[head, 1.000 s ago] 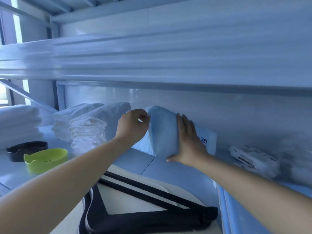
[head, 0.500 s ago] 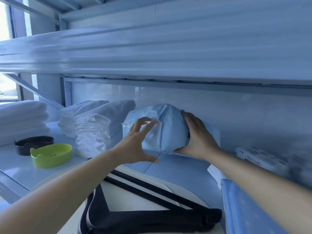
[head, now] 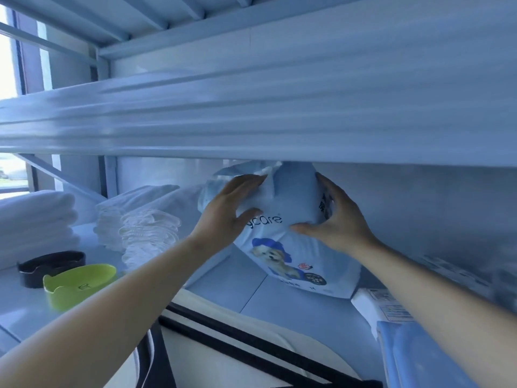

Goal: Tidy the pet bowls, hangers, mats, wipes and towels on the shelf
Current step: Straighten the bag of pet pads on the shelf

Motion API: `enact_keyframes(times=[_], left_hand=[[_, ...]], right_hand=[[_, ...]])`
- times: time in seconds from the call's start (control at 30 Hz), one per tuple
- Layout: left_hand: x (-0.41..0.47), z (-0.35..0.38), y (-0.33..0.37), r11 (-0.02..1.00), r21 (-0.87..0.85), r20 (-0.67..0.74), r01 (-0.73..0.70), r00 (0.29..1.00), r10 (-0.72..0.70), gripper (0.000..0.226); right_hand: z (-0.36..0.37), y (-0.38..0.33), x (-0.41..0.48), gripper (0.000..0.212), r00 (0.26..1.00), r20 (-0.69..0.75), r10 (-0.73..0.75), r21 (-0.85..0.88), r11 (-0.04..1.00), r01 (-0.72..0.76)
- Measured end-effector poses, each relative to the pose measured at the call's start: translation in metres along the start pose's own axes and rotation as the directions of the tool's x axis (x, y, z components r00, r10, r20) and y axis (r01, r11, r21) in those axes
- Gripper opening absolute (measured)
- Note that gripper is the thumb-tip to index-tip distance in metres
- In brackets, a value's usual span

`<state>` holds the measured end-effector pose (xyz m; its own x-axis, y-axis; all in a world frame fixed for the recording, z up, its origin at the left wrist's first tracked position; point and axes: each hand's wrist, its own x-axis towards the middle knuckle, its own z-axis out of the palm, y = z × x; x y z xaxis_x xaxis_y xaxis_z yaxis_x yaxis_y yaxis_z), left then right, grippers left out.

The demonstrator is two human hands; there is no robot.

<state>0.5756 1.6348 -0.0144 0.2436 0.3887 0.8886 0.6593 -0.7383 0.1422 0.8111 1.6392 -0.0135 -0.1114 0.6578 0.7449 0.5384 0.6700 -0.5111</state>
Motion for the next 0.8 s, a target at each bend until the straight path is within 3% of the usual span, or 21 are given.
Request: enact_keyframes(times=[0.17,0.27,0.33,0.43,0.57,0.67,0.8], left_hand=[[0.001,0.035,0.005,0.965,0.006,-0.119,0.261,0.959,-0.259,0.052],[-0.002,0.048,-0.004,0.912,0.005,-0.052,0.41,0.911,-0.409,0.059],[0.0,0.052,-0.009,0.839,-0.055,0.002,0.541,0.84,-0.542,0.07],[0.013,0.055,-0.02,0.649,-0.202,0.129,0.733,0.677,-0.725,0.078],[0.026,0.068,-0.038,0.446,-0.389,0.297,0.806,0.568,-0.768,0.057],[0.027,0.084,-0.035,0.204,-0.541,0.392,0.816,0.46,-0.797,0.05],[0.025,0.104,-0.024,0.158,-0.536,0.457,0.83,0.442,-0.772,0.049]], right_hand=[[-0.017,0.028,-0.004,0.102,0.995,-0.033,0.092,-0.073,0.993,-0.094],[-0.025,0.04,-0.005,0.089,0.983,-0.097,0.157,-0.138,0.976,-0.17],[-0.031,0.047,-0.006,0.086,0.968,-0.112,0.227,-0.096,0.967,-0.237],[-0.04,0.053,-0.007,0.085,0.942,-0.1,0.319,-0.022,0.946,-0.323],[-0.047,0.06,-0.01,0.08,0.919,-0.084,0.385,-0.055,0.919,-0.39],[-0.049,0.069,-0.018,0.077,0.901,-0.055,0.431,-0.101,0.895,-0.434],[-0.048,0.068,-0.026,0.079,0.89,-0.01,0.457,-0.142,0.88,-0.453]])
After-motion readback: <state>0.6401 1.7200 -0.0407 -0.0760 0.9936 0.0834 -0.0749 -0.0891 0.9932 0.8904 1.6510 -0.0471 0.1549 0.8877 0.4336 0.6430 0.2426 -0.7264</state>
